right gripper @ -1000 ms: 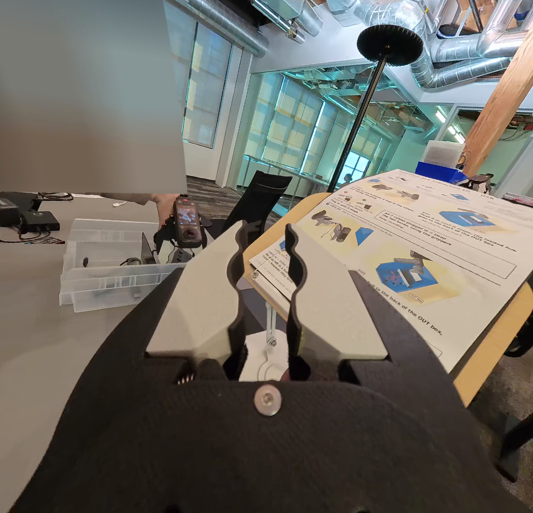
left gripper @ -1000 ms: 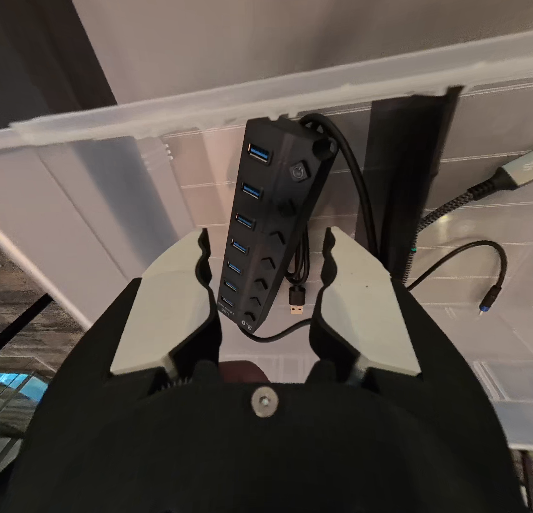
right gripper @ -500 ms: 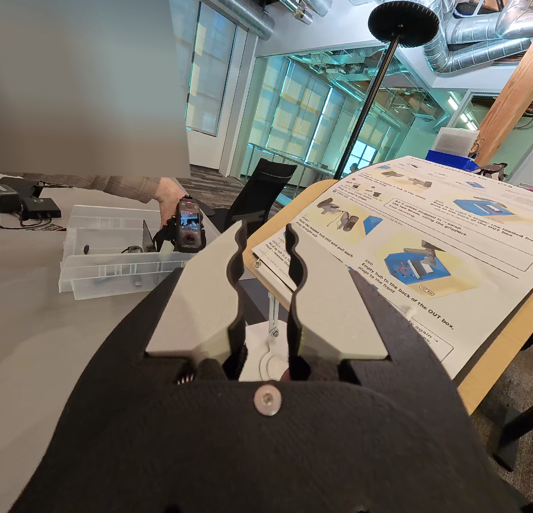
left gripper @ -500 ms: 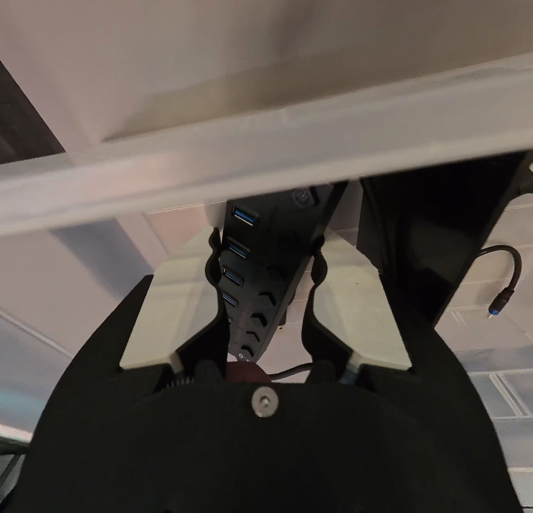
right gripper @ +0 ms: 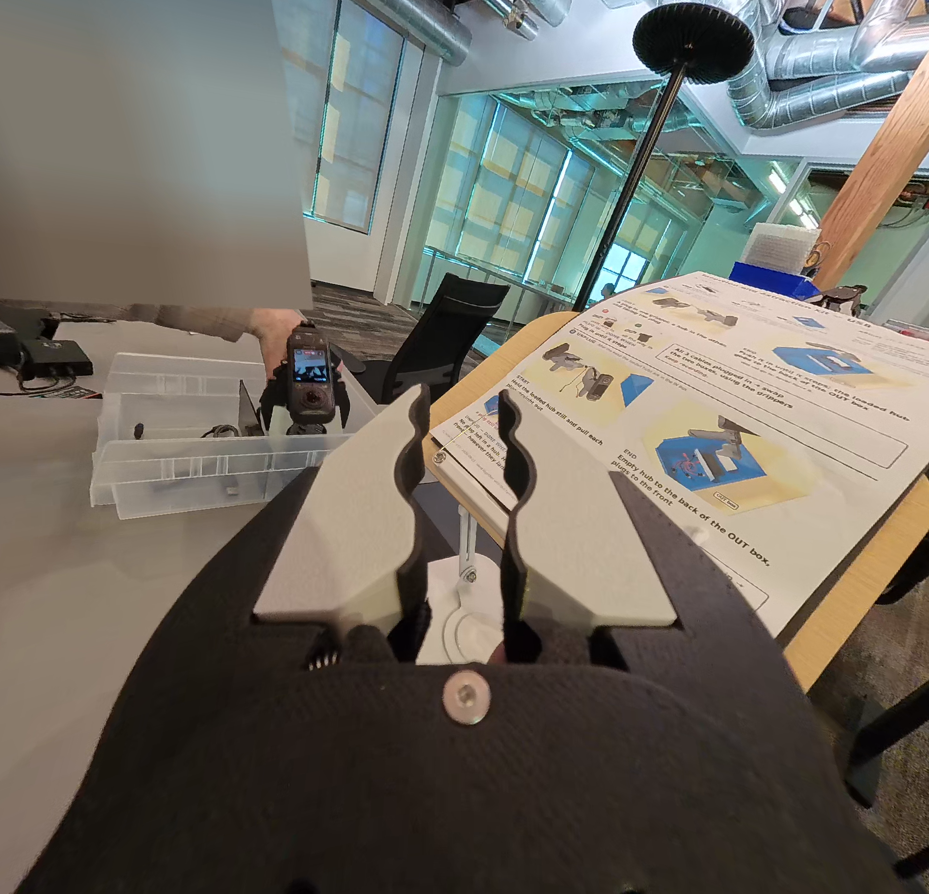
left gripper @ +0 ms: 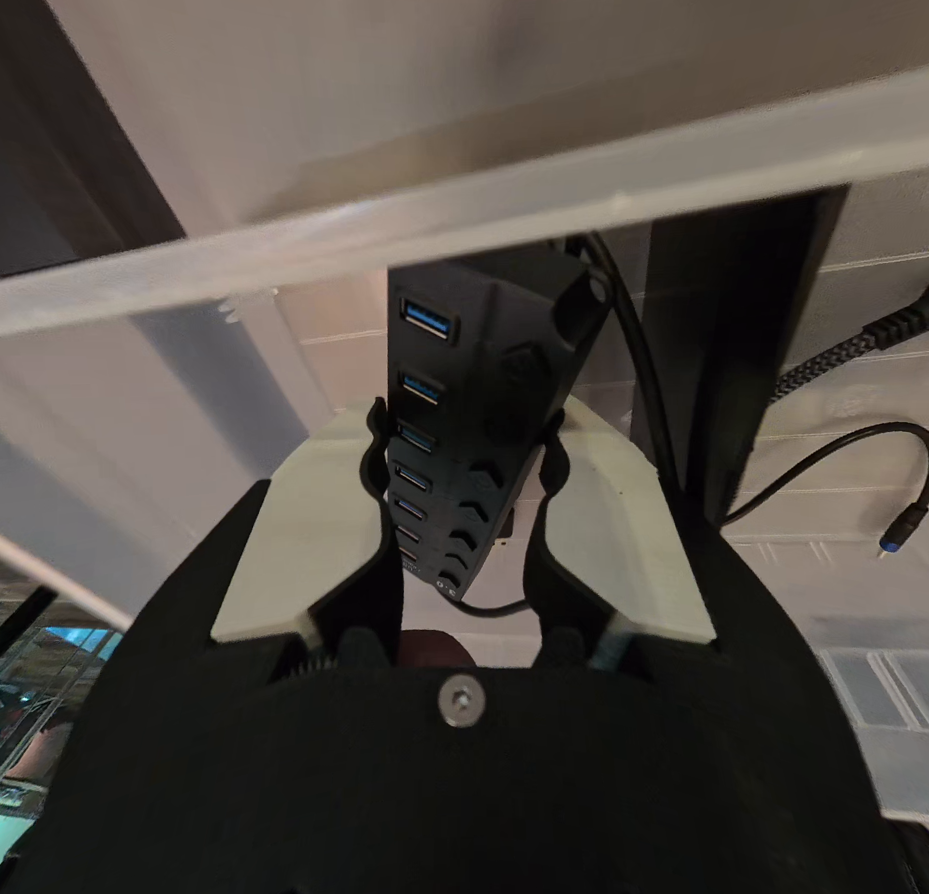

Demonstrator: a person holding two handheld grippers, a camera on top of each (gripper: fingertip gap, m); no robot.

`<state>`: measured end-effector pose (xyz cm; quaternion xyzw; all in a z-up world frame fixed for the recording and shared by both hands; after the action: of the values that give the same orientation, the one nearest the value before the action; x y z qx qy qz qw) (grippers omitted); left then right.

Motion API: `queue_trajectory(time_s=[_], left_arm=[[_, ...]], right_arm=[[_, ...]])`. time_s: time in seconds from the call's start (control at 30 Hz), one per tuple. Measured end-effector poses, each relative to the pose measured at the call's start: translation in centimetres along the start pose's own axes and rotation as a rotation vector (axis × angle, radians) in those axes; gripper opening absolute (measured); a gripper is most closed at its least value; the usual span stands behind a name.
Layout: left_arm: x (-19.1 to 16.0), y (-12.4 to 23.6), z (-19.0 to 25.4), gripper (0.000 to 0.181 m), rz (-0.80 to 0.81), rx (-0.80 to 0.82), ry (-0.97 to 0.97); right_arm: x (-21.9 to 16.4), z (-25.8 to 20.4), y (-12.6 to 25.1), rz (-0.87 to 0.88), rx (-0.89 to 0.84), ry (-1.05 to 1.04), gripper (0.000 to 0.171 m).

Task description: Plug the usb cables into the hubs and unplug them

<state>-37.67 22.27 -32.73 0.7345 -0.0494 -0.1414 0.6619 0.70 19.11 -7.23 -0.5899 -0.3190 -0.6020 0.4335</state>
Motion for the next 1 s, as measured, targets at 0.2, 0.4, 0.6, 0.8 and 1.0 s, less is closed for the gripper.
queue_trajectory(time_s=[0.2,0.4,0.6,0.8,1.0], left_arm=[[-0.2,2.4,-0.2,0.058,0.059,0.084,0.066],[-0.4,5.8,-0.5,0.058,0.211,0.273,0.206],[-1.1,10.2,-0.6,0.058,0.447,0.55,0.433],[-2.3,16.0,-0.5,0.059,0.631,0.802,0.614],[-3.1,22.6,-0.3,0.058,0.65,0.963,0.652]], right_arm=[[0.5,-0.3,0.2,0.009,0.002,0.012,0.025],[1.0,-0.7,0.2,0.028,0.018,0.011,0.025],[1.2,-1.4,-0.2,0.029,0.035,0.024,0.025],[1.6,-2.3,-0.6,0.037,0.059,0.033,0.025],[2.3,-3.0,-0.6,0.056,0.073,0.043,0.025]])
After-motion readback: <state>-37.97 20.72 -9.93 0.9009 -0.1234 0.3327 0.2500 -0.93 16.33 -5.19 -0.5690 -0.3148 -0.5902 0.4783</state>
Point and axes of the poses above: each gripper's, where its closed fingertips meet, y back along the fingers, x out of its top, z = x × y across the jaws, the point moved 3 cm from there along y, back along the fingers, and after that the axes turned 12 degrees about -y, right-handed, at the moved point
